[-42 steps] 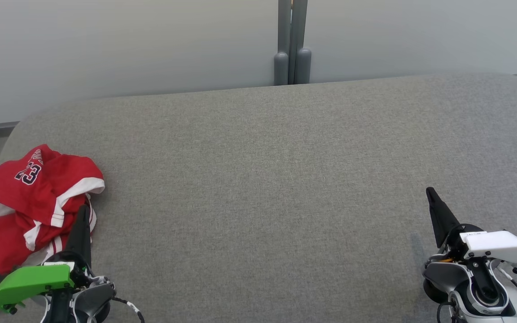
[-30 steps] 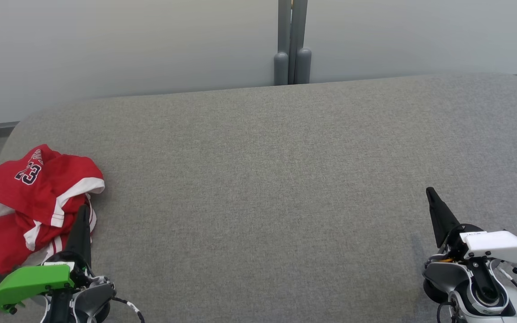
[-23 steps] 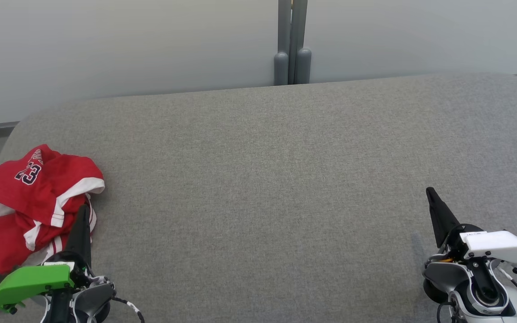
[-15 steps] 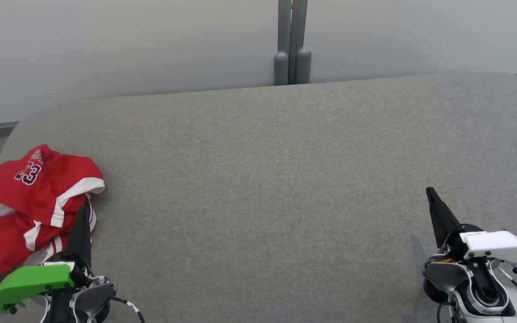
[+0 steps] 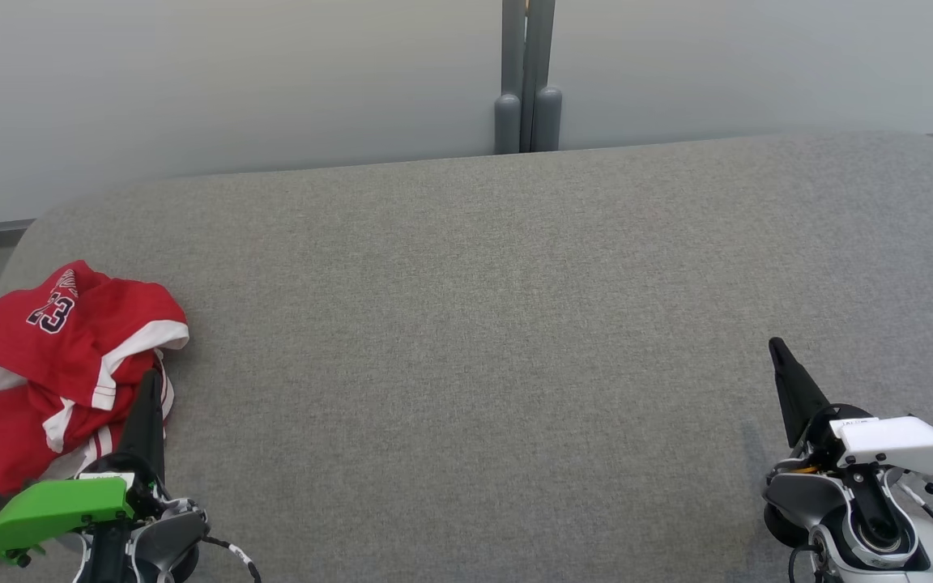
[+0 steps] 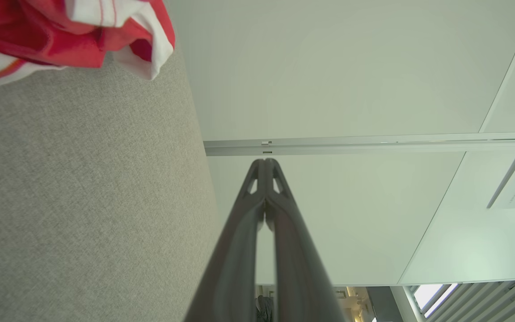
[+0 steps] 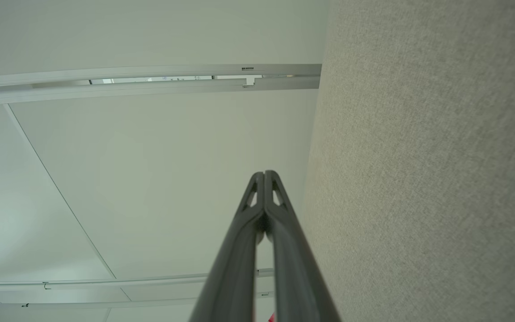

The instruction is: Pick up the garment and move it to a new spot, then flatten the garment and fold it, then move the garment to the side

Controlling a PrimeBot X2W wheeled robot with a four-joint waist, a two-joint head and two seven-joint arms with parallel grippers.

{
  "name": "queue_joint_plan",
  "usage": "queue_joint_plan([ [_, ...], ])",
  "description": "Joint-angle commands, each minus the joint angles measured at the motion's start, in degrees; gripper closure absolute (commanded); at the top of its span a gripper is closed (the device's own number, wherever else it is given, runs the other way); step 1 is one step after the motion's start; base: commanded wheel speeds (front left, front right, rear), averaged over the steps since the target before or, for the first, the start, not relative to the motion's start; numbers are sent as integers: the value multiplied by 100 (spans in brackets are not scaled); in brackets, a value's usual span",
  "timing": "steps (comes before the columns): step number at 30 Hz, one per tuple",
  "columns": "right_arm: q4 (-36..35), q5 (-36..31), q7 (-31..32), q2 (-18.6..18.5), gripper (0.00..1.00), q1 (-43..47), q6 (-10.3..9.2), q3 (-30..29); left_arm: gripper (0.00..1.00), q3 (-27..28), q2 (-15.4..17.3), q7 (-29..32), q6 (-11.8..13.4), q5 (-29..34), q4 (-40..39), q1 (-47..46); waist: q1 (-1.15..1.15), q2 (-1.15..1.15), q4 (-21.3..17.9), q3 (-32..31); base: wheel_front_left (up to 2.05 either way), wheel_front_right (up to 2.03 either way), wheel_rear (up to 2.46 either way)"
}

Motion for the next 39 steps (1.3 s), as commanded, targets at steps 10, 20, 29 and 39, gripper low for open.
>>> queue_joint_plan([
  [10, -14, 37, 15, -26, 100, -43, 2, -10, 100, 12, 39, 7, -37, 9, -17, -74, 0, 0, 0, 0, 0, 0, 0],
  [20, -14, 37, 15, -26, 100, -43, 2, -10, 100, 11, 39, 7, -37, 9, -17, -74, 0, 0, 0, 0, 0, 0, 0],
  [29, -14, 37, 15, -26, 100, -43, 2, -10, 100, 11, 39, 7, -37, 9, -17, -74, 0, 0, 0, 0, 0, 0, 0],
  [39, -14, 37, 15, -26, 100, -43, 2, -10, 100, 11, 39, 7, -37, 9, -18, -74, 0, 0, 0, 0, 0, 0, 0],
])
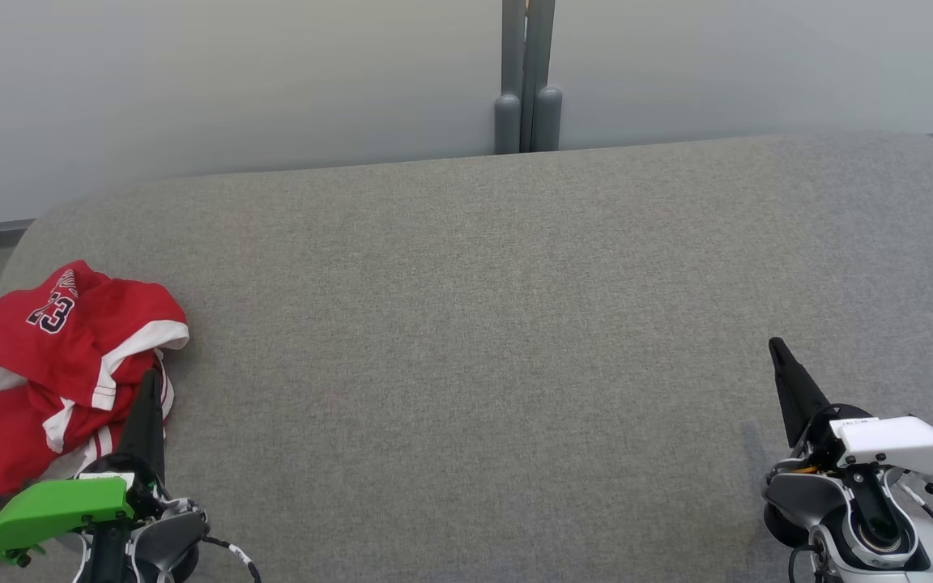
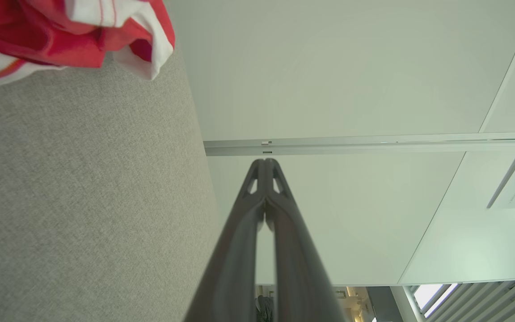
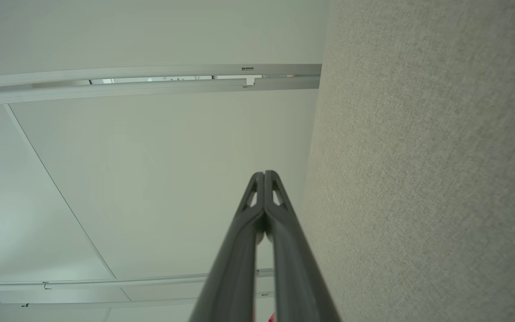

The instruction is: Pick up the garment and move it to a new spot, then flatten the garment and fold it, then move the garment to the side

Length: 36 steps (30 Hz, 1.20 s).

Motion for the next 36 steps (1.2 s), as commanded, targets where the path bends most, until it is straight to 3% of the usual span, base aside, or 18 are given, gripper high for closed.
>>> queue_joint_plan([
  [1, -14, 37, 15, -26, 100, -42, 2, -10, 100, 11, 39, 7, -37, 9, -18, -74, 0, 0, 0, 0, 0, 0, 0],
  [36, -14, 37, 15, -27, 100, -43, 2, -10, 100, 11, 39, 7, -37, 9, -17, -74, 0, 0, 0, 0, 0, 0, 0],
])
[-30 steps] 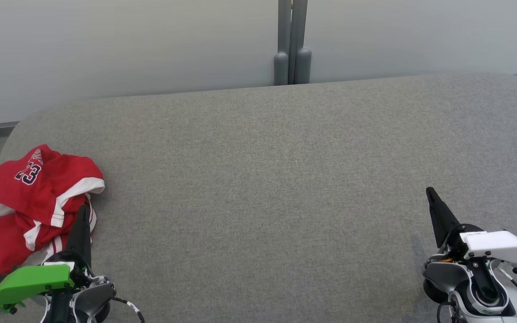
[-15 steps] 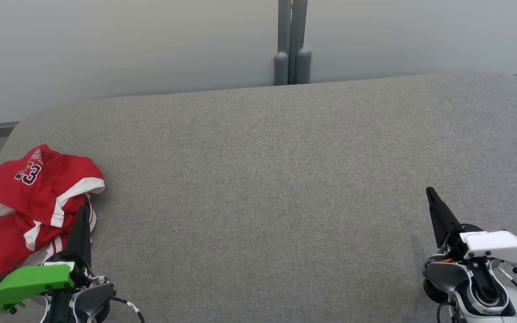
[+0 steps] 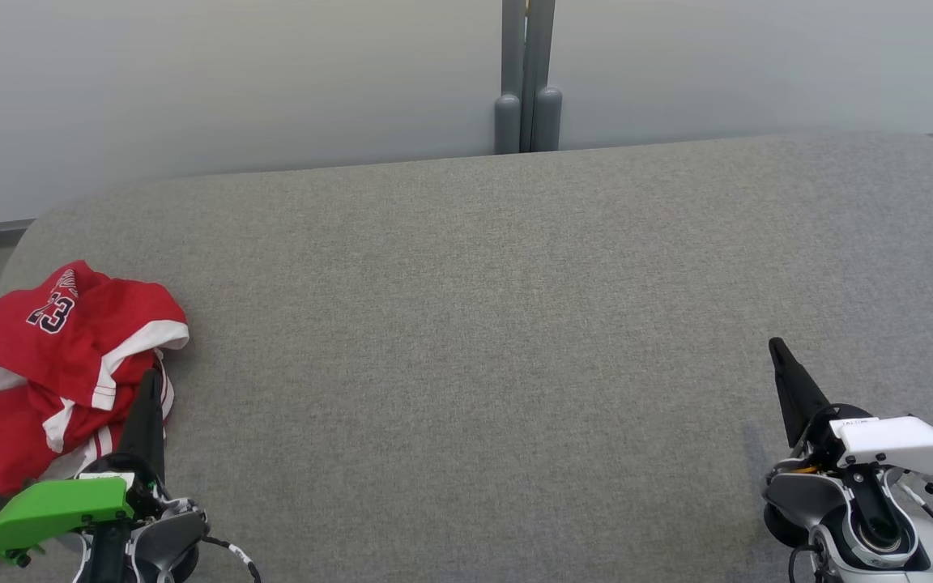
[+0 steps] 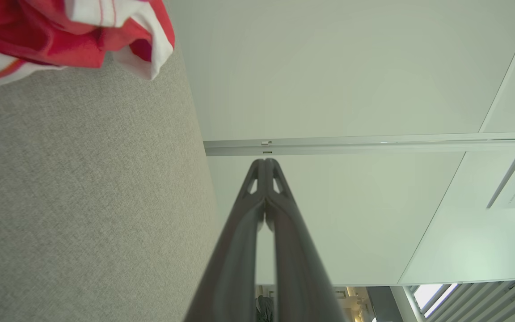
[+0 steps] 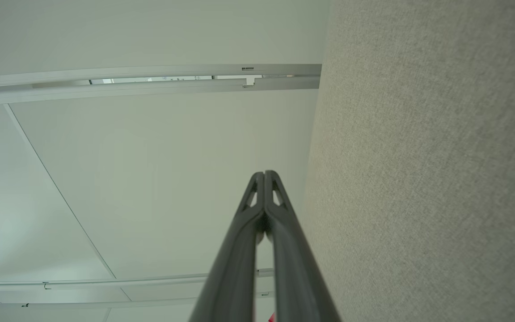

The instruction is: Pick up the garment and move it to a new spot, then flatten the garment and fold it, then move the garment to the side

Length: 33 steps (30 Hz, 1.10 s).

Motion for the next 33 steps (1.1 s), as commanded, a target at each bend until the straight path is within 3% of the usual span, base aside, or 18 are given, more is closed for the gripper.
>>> queue_joint_plan([
  [1, -14, 37, 15, -27, 100, -43, 2, -10, 100, 11, 39, 7, -37, 9, -16, -73, 0, 0, 0, 0, 0, 0, 0],
  [33, -14, 37, 15, -27, 100, -43, 2, -10, 100, 11, 39, 6, -38, 9, -16, -74, 0, 0, 0, 0, 0, 0, 0],
])
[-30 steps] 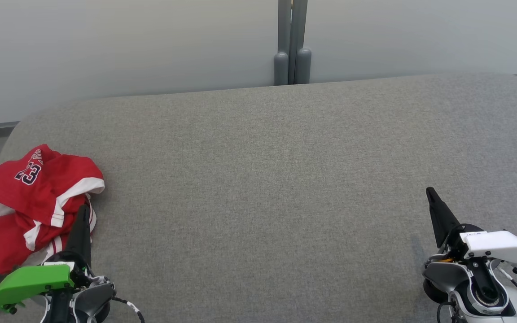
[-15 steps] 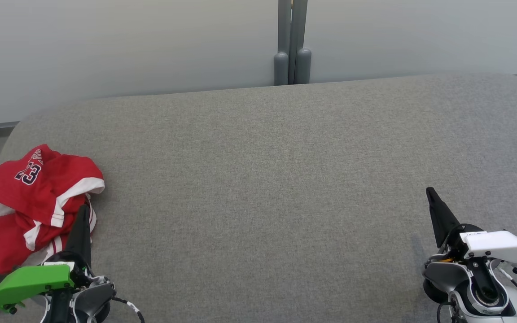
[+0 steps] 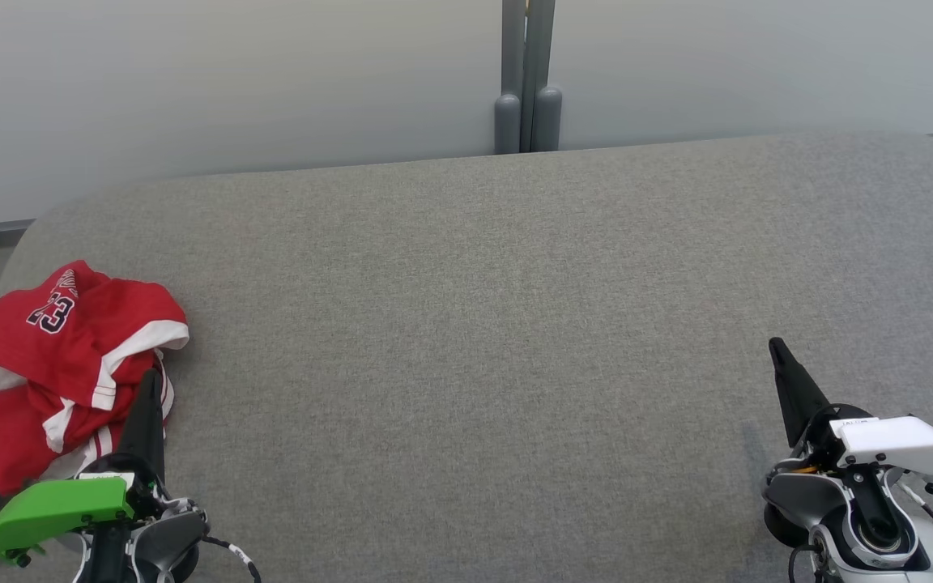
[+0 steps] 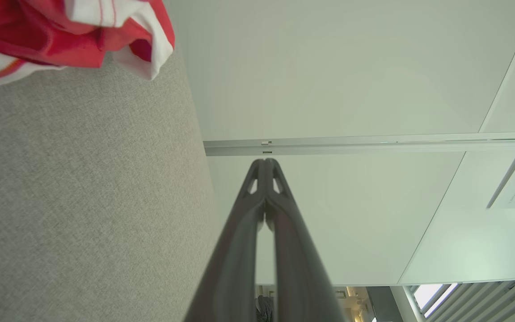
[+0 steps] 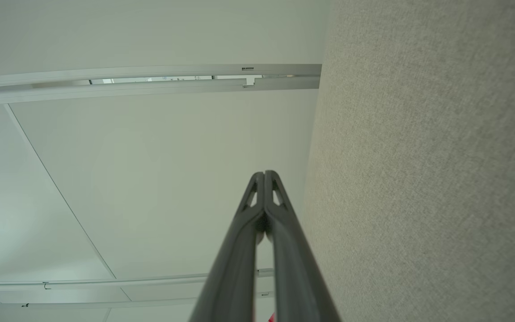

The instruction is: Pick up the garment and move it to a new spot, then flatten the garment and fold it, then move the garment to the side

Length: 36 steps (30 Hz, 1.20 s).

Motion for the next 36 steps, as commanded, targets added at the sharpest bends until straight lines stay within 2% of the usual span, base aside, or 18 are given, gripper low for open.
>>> queue_joint_plan([
  [1, -14, 37, 15, -27, 100, -43, 2, -10, 100, 11, 39, 6, -37, 9, -16, -74, 0, 0, 0, 0, 0, 0, 0],
  [17, -14, 37, 15, -27, 100, -43, 2, -10, 100, 11, 39, 6, -36, 9, -16, -74, 0, 0, 0, 0, 0, 0, 0],
  [18, -14, 37, 15, -27, 0, -43, 2, -10, 0, 11, 39, 6, -35, 9, -16, -74, 0, 0, 0, 0, 0, 0, 0],
  [22, 172, -3, -1, 49, 0, 141, -1, 12, 0, -13, -43, -2, 11, 0, 180, 161, 0, 0, 0, 0, 0, 0, 0],
  [28, 57, -121, -117, 5, 0, 183, -1, 78, 0, -100, -14, -155, 9, 141, 173, 184, 0, 0, 1, 6, 0, 0, 0],
  [36, -17, -811, -366, -164, 0, 206, -1, 271, 0, -113, 10, -389, 5, 1016, 177, 193, 0, 0, 0, 17, 0, 0, 0],
])
